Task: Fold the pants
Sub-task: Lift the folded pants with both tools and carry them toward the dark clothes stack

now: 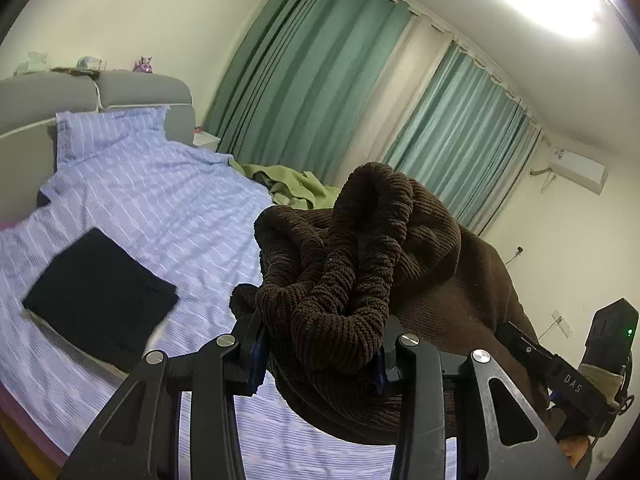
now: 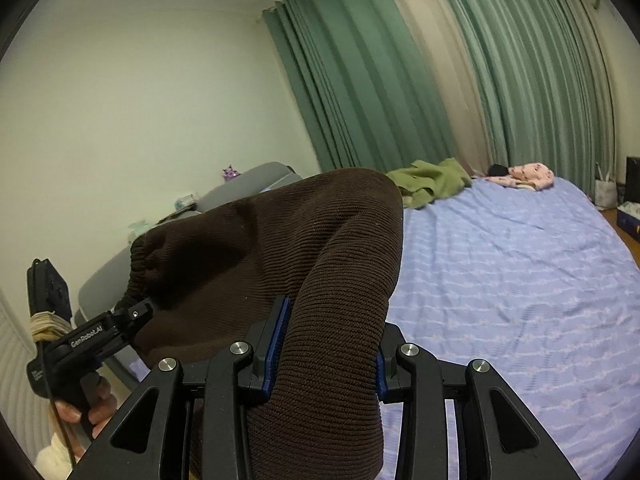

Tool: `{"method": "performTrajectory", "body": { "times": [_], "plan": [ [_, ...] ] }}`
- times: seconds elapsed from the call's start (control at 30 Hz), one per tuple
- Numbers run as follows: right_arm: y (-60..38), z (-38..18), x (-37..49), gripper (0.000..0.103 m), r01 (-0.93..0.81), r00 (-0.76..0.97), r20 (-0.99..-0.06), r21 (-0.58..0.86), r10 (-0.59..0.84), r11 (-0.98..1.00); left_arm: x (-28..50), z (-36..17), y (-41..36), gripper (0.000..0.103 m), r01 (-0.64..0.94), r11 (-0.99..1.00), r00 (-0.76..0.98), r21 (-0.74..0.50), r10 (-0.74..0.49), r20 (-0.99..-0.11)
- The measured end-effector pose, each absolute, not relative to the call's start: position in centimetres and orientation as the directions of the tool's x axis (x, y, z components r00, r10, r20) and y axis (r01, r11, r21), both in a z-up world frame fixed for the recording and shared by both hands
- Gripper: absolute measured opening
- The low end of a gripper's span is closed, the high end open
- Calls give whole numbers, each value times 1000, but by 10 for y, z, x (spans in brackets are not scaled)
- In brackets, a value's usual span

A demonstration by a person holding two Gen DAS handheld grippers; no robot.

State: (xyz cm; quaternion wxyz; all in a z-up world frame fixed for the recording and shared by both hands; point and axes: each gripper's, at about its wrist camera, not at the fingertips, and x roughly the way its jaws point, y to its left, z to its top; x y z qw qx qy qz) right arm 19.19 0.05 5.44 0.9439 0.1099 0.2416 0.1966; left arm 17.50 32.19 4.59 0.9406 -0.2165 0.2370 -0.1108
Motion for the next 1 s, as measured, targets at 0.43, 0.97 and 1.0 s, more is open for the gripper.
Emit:
{"method": "performTrajectory", "body": {
  "times": [0.43,0.97,1.0],
  "plan": [
    [165,36,228,36,-267,812,-418,353,407,897,218,48,498,39,147,905,838,-399,-328,-435],
    [315,-18,325,36,-331,709,-549,295,443,896,304,-28,650,39,36,887,805,-461,-299,-512],
    [321,-23,333,36,-329,698,-563,297,443,896,312,-37,656,39,27,886,798,-462,-298,-525]
  ]
}}
